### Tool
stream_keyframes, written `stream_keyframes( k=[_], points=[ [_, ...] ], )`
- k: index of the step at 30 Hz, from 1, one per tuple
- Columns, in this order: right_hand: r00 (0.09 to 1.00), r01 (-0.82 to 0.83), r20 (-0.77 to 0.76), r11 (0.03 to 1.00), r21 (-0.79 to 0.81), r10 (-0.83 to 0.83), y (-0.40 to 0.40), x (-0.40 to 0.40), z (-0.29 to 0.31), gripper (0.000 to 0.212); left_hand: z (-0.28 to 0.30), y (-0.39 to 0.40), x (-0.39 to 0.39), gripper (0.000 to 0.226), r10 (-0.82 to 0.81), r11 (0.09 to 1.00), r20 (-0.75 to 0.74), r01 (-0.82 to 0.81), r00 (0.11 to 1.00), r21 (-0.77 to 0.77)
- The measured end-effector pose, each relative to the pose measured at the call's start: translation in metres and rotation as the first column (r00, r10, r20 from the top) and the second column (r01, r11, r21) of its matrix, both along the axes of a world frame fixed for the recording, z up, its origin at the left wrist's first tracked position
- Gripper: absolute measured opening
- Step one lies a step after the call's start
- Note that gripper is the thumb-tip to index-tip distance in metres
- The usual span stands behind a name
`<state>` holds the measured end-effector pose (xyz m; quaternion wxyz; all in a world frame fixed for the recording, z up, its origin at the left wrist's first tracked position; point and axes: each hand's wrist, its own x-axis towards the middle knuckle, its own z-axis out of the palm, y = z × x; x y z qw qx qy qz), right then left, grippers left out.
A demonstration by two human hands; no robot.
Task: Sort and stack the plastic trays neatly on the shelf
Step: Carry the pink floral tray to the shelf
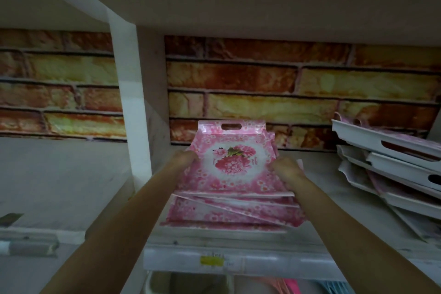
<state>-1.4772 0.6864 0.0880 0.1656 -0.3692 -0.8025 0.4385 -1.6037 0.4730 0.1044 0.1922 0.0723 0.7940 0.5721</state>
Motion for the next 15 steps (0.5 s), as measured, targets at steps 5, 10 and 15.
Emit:
stream_keyframes(
  k=[5, 10, 15],
  points=[
    [0.997, 0.015, 0.081, 0.997, 0.074, -0.021, -0.004, 0.0, -0.002, 0.026, 0.005, -0.002, 0.004, 0.018, -0.014, 1.0, -0.035, 0.013, 0.999, -0.02],
    [0.997, 0.03, 0.072, 0.995, 0.092, -0.036, -0.011, 0.004, -0.008, 0.011, 0.006, -0.002, 0.002, 0.013, -0.051, 0.997, -0.085, 0.046, 0.995, -0.065],
    [0.999, 0.023, 0.026, 0.995, 0.099, -0.025, -0.018, 0.011, -0.01, 0.019, 0.005, 0.0, 0.003, 0.032, -0.14, 0.971, -0.218, 0.09, 0.966, -0.222]
  ],
)
